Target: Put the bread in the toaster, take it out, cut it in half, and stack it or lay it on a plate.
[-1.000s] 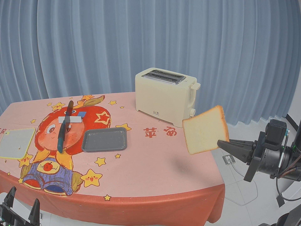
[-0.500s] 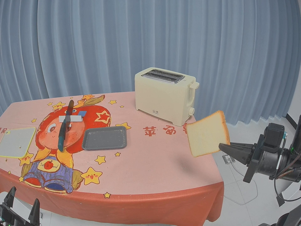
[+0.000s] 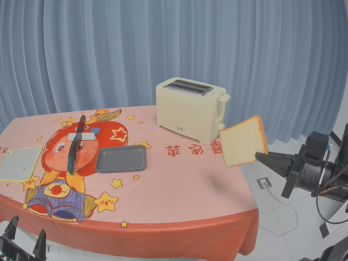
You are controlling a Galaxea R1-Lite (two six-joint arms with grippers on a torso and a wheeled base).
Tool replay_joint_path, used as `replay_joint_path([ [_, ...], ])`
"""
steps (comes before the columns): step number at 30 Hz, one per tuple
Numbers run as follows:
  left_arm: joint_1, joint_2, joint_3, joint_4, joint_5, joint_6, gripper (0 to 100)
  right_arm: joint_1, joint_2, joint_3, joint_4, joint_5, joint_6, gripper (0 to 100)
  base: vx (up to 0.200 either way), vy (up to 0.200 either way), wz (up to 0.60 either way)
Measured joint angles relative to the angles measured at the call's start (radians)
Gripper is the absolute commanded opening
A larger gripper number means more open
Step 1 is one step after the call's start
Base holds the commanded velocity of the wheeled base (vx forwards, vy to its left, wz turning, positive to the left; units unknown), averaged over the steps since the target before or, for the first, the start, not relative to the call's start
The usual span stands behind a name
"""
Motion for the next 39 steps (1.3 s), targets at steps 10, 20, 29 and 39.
replay_joint_path([
  [10, 0.000, 0.000, 0.000, 0.000, 0.000, 0.000, 100, -0.043, -0.003, -0.031, 0.003, 0.005, -0.070, 0, 0.000, 0.000, 0.00],
  [20, 0.000, 0.000, 0.000, 0.000, 0.000, 0.000, 100, -0.110, 0.000, -0.064, 0.006, 0.063, -0.106, 0, 0.000, 0.000, 0.00],
  [29, 0.000, 0.000, 0.000, 0.000, 0.000, 0.000, 100, -0.197, 0.004, -0.088, 0.012, 0.171, -0.151, 0, 0.000, 0.000, 0.00],
  [39, 0.000, 0.000, 0.000, 0.000, 0.000, 0.000, 100, -0.242, 0.004, -0.129, 0.015, 0.228, -0.216, 0, 0.000, 0.000, 0.00],
])
